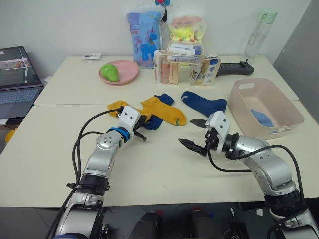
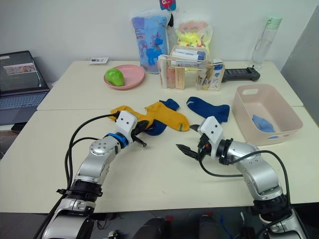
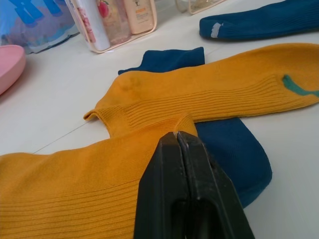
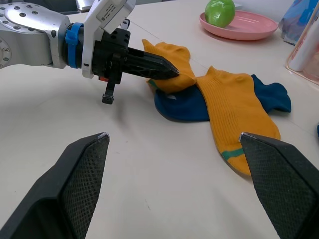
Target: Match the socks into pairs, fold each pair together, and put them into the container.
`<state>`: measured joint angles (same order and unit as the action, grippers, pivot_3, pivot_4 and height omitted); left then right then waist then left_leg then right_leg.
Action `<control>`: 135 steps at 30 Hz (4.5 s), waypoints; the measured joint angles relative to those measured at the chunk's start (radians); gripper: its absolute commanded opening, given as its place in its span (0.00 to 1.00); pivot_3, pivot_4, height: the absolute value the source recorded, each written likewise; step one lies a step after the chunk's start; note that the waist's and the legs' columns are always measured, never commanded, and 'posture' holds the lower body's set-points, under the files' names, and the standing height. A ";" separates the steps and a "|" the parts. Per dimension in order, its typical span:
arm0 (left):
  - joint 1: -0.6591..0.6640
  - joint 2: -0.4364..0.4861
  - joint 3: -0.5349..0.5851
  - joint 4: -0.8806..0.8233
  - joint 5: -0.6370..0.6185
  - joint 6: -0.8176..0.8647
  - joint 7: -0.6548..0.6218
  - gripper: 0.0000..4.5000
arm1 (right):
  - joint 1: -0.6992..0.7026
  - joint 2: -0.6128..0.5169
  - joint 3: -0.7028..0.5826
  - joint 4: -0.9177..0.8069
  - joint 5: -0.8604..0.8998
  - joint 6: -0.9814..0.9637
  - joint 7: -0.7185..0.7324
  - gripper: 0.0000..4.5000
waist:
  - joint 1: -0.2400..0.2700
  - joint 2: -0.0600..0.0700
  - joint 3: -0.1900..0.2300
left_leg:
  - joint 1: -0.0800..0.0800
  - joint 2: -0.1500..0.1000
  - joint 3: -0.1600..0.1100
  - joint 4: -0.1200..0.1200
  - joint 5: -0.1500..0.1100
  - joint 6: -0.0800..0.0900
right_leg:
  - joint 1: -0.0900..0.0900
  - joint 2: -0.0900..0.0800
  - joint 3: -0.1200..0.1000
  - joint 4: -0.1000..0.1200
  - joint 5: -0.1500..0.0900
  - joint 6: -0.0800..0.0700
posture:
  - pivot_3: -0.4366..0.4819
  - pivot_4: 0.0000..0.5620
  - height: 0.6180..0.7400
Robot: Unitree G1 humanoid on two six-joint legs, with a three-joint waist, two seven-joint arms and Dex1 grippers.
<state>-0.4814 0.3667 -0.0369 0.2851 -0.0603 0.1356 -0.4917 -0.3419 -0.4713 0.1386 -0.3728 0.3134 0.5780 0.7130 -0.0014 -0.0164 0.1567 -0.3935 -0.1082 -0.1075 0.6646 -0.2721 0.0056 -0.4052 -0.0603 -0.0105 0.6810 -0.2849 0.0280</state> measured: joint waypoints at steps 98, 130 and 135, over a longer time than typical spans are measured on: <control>0.150 0.211 -0.060 -0.607 -0.459 0.584 -0.353 0.84 | -0.033 -0.134 -0.117 0.015 0.141 0.067 0.041 1.00 | 0.000 0.000 0.000 | 0.000 0.001 0.000 0.000 0.000 0.000 | 0.000 0.000 0.000 0.000 0.000 0.000 | 0.48 0.27 1.00; 0.079 0.223 -0.036 -0.080 -0.133 0.206 -0.346 0.10 | 0.077 0.023 0.076 0.028 0.032 0.283 -0.161 0.11 | -0.001 0.000 0.000 | -0.001 0.000 0.000 0.000 0.000 0.000 | -0.001 0.000 0.000 0.000 0.000 0.000 | 0.48 0.27 1.00; 0.128 0.228 -0.014 -0.172 -0.155 0.279 -0.342 0.00 | 0.050 0.012 0.054 0.056 0.034 0.279 -0.144 0.00 | -0.002 0.000 0.000 | -0.001 0.000 0.000 0.000 0.000 0.000 | -0.001 0.000 0.000 0.000 0.000 0.000 | 0.48 0.27 1.00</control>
<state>-0.3537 0.5943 -0.0513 0.1136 -0.2158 0.4143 -0.8337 -0.2919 -0.4590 0.1929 -0.3171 0.3470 0.8570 0.5690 -0.0032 -0.0164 0.1567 -0.3942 -0.1078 -0.1077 0.6644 -0.2722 0.0059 -0.4059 -0.0600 -0.0101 0.6810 -0.2848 0.0278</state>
